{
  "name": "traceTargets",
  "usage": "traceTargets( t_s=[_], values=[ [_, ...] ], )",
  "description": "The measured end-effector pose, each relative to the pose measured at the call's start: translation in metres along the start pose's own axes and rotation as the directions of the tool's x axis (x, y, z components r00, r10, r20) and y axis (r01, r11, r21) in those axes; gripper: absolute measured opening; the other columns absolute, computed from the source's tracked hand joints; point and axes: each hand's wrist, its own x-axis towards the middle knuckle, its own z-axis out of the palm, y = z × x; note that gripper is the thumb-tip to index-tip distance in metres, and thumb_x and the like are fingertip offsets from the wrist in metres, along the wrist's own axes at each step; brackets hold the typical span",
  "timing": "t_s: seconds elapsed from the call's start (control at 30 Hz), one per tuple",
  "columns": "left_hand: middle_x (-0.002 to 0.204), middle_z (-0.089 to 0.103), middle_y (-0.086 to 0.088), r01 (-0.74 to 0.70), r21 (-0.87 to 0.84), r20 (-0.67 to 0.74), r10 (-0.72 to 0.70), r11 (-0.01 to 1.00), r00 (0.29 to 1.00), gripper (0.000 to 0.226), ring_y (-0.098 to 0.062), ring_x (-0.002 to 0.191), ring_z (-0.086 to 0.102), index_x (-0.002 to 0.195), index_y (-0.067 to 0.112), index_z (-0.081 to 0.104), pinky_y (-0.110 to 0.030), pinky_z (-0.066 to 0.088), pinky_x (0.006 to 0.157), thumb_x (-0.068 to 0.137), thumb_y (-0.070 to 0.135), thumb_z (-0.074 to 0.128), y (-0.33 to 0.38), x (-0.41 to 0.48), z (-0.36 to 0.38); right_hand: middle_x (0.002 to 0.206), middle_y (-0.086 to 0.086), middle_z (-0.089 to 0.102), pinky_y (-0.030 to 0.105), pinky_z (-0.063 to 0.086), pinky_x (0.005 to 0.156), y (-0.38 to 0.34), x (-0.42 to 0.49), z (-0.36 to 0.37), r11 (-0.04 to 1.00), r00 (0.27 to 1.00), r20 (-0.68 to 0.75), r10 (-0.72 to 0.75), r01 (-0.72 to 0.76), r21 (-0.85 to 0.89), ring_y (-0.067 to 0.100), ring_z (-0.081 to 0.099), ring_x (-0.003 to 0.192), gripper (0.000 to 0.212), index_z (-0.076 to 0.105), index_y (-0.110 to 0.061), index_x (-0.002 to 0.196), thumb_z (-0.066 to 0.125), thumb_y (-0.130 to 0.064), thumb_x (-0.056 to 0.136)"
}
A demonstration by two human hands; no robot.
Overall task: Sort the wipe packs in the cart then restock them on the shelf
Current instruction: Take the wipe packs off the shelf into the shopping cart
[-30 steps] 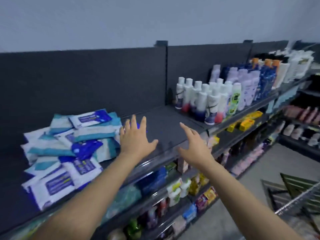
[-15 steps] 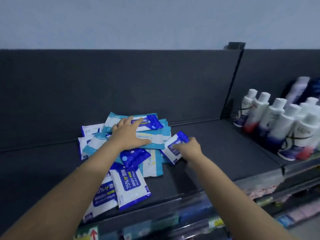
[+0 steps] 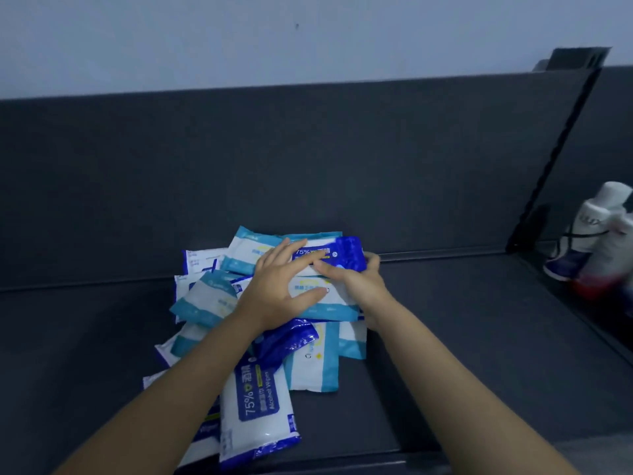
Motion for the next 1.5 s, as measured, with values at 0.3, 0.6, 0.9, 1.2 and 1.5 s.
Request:
traceTargets(
  t_s=[0.3,0.6,0.9,1.2,1.5],
  values=[
    [0.151,0.030,0.006,-0.043,-0.125,-0.137,0.026,0.991,0.990,0.074,-0.013,0.138,0.030,0.149,0.030,0.015,-0.042,0.028,0.113,0.082,0.042,0.043,0.000,0.000,0.007,0.100,0.012,0.073,0.045,0.057,0.079,-0.008,-0.034,-0.014,0.984,0.982,0.184,0.050,-0.080,0.159,0.031,0.071,0.091,0.040,0.065,-0.010,0.112,0.077,-0.018,0.075],
    [0.134,0.053,0.004,-0.078,0.106,-0.126,0.091,0.991,0.988,0.075,-0.019,0.123,0.047,0.135,0.020,0.045,-0.036,0.029,0.105,0.079,0.064,0.021,0.012,0.000,0.011,0.102,0.017,0.072,0.044,0.058,0.073,0.007,-0.080,-0.003,0.931,0.993,-0.064,0.098,-0.069,0.358,0.033,0.071,0.088,0.042,0.064,-0.004,0.116,0.073,-0.013,0.076],
    [0.140,0.047,0.004,-0.029,0.019,-0.145,0.031,0.999,0.989,0.068,-0.015,0.131,0.037,0.137,0.021,0.043,-0.039,0.011,0.110,0.086,0.063,0.025,0.011,-0.001,0.001,0.100,0.020,0.072,0.037,0.057,0.055,0.014,-0.098,0.013,0.899,0.980,-0.159,0.122,-0.041,0.435,0.030,0.072,0.074,0.035,0.064,-0.003,0.111,0.073,-0.015,0.079],
    [0.121,0.059,-0.016,0.431,-0.515,0.144,-0.421,0.741,0.896,0.030,-0.028,0.096,0.060,0.108,0.003,0.057,-0.032,0.045,0.079,0.082,0.009,0.070,-0.035,0.032,-0.043,0.103,0.024,0.070,0.041,0.056,0.052,0.022,-0.108,0.005,0.870,0.952,-0.285,0.113,0.043,0.491,0.034,0.072,0.072,0.059,0.057,0.001,0.122,0.076,-0.009,0.067],
    [0.073,0.072,-0.001,0.229,-0.970,0.200,-0.273,0.078,0.941,0.011,-0.008,0.061,0.066,0.084,0.010,0.065,-0.020,0.054,0.056,0.088,0.001,0.059,-0.012,0.042,-0.090,0.104,0.021,0.070,0.047,0.058,0.055,-0.003,-0.131,-0.044,0.801,0.920,-0.392,-0.029,0.256,0.541,0.031,0.072,0.073,0.054,0.059,-0.001,0.122,0.070,-0.013,0.071]
  ],
)
